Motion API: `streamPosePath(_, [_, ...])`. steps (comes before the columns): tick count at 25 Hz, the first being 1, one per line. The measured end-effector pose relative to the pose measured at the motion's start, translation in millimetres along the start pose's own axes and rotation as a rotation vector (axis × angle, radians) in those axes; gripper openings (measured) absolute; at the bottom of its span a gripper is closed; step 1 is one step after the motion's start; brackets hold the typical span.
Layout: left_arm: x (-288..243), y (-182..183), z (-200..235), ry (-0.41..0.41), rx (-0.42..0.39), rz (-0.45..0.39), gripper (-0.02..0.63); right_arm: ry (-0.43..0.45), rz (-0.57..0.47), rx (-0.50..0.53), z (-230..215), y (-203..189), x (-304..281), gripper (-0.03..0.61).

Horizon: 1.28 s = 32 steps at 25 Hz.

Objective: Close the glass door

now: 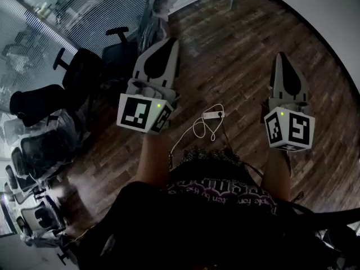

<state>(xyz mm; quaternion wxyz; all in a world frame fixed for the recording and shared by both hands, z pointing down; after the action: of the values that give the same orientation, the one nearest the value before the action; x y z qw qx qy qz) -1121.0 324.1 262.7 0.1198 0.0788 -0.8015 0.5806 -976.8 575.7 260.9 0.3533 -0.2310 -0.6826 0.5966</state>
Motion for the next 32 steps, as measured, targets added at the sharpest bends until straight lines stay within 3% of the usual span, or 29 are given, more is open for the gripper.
streamPosePath(25, [3, -24, 16, -0.048, 0.068, 0.015, 0.002, -0.089, 0.012, -0.008, -2, -10, 1, 0.003])
streamPosePath(32, [-15, -33, 14, -0.083, 0.078, 0.03, 0.002, -0.08, 0.013, -0.007, -6, -11, -8, 0.003])
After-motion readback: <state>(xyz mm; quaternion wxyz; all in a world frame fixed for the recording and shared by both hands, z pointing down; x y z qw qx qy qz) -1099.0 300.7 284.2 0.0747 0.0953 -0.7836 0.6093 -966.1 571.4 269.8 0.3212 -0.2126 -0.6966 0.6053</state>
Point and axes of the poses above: the fingertips, and each gripper's own axes: x backward along the fingers, z to its left, y out of its top, the point moved 8 cm from there along x, backward along the fingers, and after that the axes turned 9 degrees about -x, right-handed, at the moved point
